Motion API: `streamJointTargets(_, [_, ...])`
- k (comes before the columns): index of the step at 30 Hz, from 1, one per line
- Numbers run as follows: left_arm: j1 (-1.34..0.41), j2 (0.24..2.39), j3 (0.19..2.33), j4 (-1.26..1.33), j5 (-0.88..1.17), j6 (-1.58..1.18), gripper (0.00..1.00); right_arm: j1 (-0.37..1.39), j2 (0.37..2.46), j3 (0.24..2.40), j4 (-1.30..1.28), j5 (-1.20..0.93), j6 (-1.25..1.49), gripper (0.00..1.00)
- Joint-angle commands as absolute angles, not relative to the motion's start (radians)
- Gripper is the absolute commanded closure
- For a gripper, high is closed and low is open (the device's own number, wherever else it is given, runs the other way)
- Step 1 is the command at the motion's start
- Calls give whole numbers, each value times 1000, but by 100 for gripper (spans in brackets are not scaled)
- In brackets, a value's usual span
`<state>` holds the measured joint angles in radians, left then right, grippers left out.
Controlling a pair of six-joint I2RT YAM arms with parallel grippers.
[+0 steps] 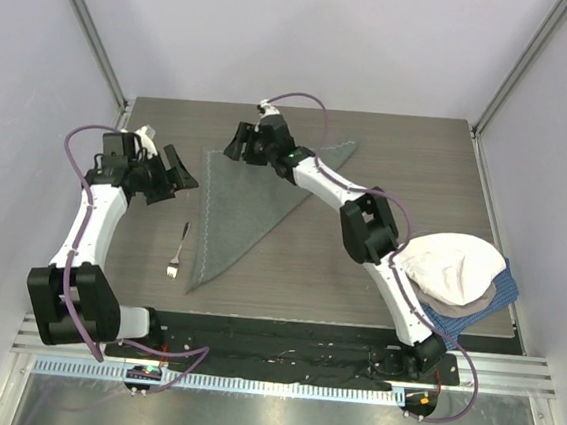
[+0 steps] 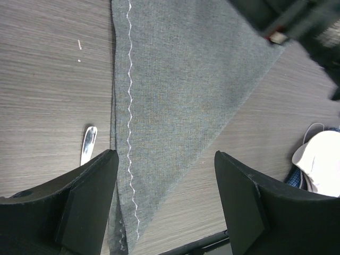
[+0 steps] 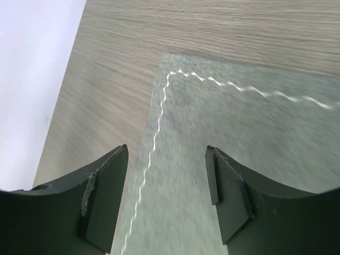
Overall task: Fold the napkin, place the utensils inside, and roll it up
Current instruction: Fold the napkin
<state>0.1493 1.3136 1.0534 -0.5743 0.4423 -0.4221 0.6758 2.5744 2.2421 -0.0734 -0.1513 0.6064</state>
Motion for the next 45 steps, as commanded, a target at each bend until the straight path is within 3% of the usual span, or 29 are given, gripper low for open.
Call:
streamJointTargets(1, [103, 1302, 1035, -520, 434, -449, 23, 582, 2272, 2074, -37, -166, 545, 32])
streamJointTargets(8, [64, 1341, 1032, -509, 480, -449, 23, 336, 2154, 1790, -48, -215, 545, 27])
streamJointTargets(17, [64, 1353, 1032, -514, 456, -440, 23, 158, 2235, 1766, -77, -270, 535, 27])
streamJointTargets(30, [66, 1371, 1049, -526, 451, -431, 22, 147, 2379, 1871, -123, -190, 537, 26])
streamJointTargets(45, [67, 1362, 1052, -528, 459, -431, 22, 144, 2465, 1980, -219, -57, 540, 33])
